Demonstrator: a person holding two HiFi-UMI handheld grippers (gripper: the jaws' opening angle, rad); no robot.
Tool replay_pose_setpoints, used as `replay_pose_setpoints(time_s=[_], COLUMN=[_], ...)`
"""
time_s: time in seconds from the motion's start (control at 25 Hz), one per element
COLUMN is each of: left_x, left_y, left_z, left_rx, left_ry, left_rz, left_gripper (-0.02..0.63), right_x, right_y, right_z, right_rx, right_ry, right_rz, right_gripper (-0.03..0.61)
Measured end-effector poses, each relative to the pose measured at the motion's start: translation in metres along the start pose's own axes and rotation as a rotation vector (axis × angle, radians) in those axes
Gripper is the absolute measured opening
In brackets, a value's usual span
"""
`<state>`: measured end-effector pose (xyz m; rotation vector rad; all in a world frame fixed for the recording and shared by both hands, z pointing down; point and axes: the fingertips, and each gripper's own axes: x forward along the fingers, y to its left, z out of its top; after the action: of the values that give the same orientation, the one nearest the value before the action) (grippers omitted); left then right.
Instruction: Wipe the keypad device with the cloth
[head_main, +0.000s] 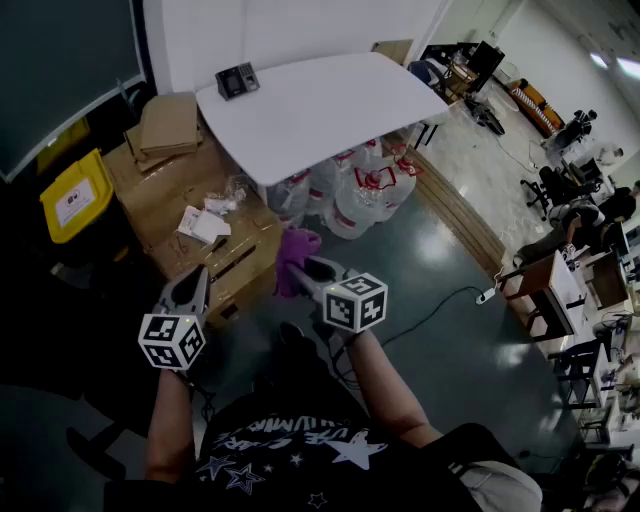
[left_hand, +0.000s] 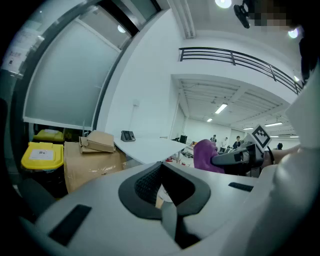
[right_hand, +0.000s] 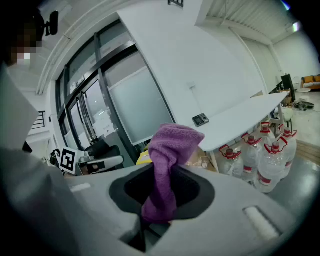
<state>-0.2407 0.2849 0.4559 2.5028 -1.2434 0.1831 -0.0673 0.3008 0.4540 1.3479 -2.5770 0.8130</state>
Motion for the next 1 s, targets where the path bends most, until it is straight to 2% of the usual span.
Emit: replay_pose_setpoints(time_s=[0.32, 0.6, 0.84, 1.0], left_x=[-0.022, -0.028, -0.024, -0.005], left_y=[-0.007, -0.009, -0.022, -0.025], left_z=[-0.010, -0.016, -0.018, -0.018], left_rx=[0.008, -0.051, -0.047, -0.037], left_ry=[-0.003, -0.014, -0.003, 0.014], left_rz=[-0.023, -0.014, -0.027, -0.022], left_gripper=[0.007, 0.006, 0.006, 0.006], right_x=[-0.008, -0.022, -0.040, -0.039], right_y=[0.022, 0.029, 0.004, -0.017], right_z=[-0.016, -0.029, -0.028, -0.022], right_rx=[-0.042, -0.057, -0.004, 0.023], right_ry=[0.023, 0.055, 0.018, -0.002], right_rz=[-0.005, -0.015, -0.102, -0.097], right_gripper=[0.092, 0.092, 0.092, 0.092])
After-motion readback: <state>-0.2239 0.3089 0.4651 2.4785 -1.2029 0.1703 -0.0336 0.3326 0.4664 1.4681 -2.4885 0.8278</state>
